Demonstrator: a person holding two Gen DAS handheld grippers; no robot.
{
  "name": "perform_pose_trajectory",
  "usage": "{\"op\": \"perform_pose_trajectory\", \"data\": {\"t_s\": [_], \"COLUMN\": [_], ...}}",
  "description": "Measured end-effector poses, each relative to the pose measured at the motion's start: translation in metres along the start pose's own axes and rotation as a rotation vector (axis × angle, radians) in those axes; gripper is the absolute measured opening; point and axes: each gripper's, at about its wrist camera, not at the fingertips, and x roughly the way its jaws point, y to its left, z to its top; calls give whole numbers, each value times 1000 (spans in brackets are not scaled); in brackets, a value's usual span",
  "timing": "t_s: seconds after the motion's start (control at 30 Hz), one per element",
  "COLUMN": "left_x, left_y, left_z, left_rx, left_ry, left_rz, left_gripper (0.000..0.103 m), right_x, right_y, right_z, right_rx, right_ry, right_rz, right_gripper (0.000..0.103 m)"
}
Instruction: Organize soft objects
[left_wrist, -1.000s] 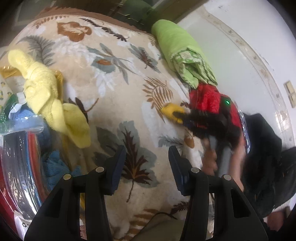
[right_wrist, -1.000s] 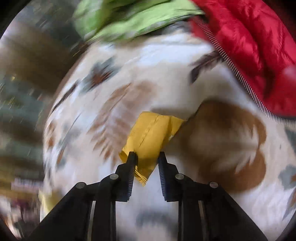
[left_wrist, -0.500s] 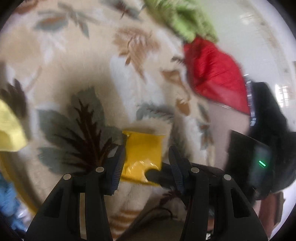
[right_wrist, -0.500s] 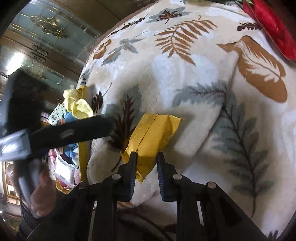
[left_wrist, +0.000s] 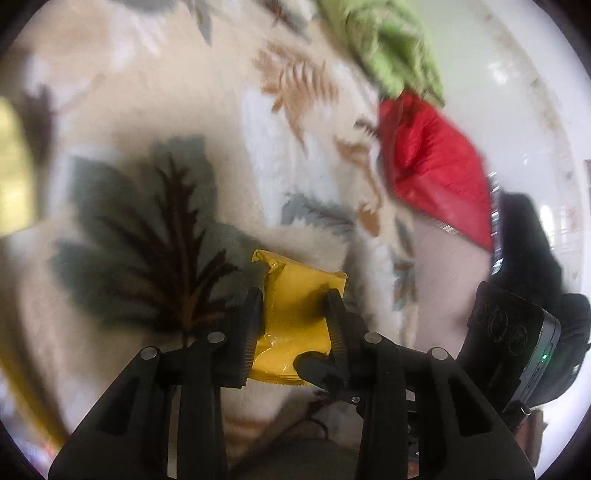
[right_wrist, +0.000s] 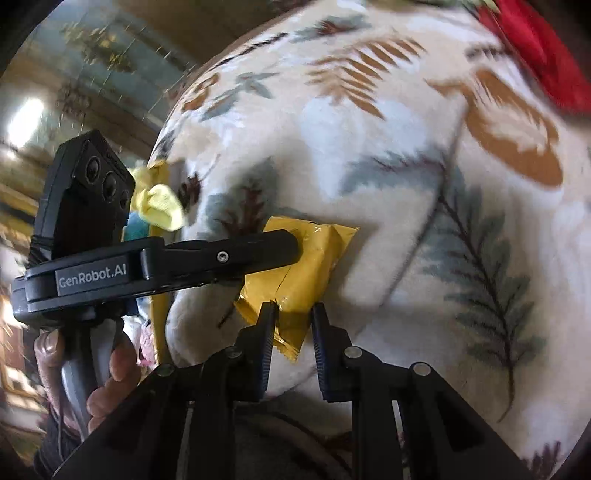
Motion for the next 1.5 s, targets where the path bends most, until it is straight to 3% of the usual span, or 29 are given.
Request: {"op": "perform_pose_trajectory", "data": {"t_s": [0.2, 0.33, 0.47, 0.63, 0.73, 0.83, 0.9, 0.97, 1.03, 1.13, 1.2, 1.27, 1.37, 1.4, 1.5], "left_x": [-103, -161, -169, -152, -148, -152, -154, -163, -178, -199, -207, -216, -226, -226, -222], "left_y": [14, 46, 91, 120, 120, 114, 107, 97, 81, 65, 59, 57, 61, 63, 70], "left_z": [-39, -81, -103, -114, -111, -114, -119, -130, -148, -182, -205, -221, -229, -228, -220], "left_rx": [-35, -63, -157, -225, -224, -178, -156, -117, -54, -5, -8, -26, -53, -48, -55], "left_ry": [-192, -298, -289, -261, -254, -267, -282, -322, -398, -545, -639, -745, -858, -875, -824], "left_rz": [-3, 48, 57, 89, 73, 121, 137, 196, 269, 392, 495, 564, 666, 706, 734], "left_gripper": [34, 34, 34, 34, 34, 36, 37, 37, 41, 51, 52, 52, 68, 69, 69], "right_x": [-27, -10, 27, 63, 69, 78, 69, 53, 40, 24, 19, 10, 4, 6, 12], "right_y": [91, 156, 182, 182, 175, 170, 172, 174, 176, 186, 195, 205, 214, 214, 209], "right_z": [-1, -24, -43, -53, -48, -46, -47, -51, -62, -83, -93, -106, -110, -107, -102], "right_rx": [-137, -212, -187, -150, -102, -83, -96, -126, -151, -232, -274, -331, -376, -374, -344], "right_ry": [-40, 3, 91, 142, 128, 165, 105, 11, -56, -162, -216, -266, -339, -338, -312], "right_rz": [55, 77, 26, -60, -139, -158, -161, -165, -155, -133, -175, -124, -155, -154, -123], "right_gripper": [19, 20, 21, 23, 23, 23, 23, 25, 51, 64, 66, 67, 70, 70, 70]}}
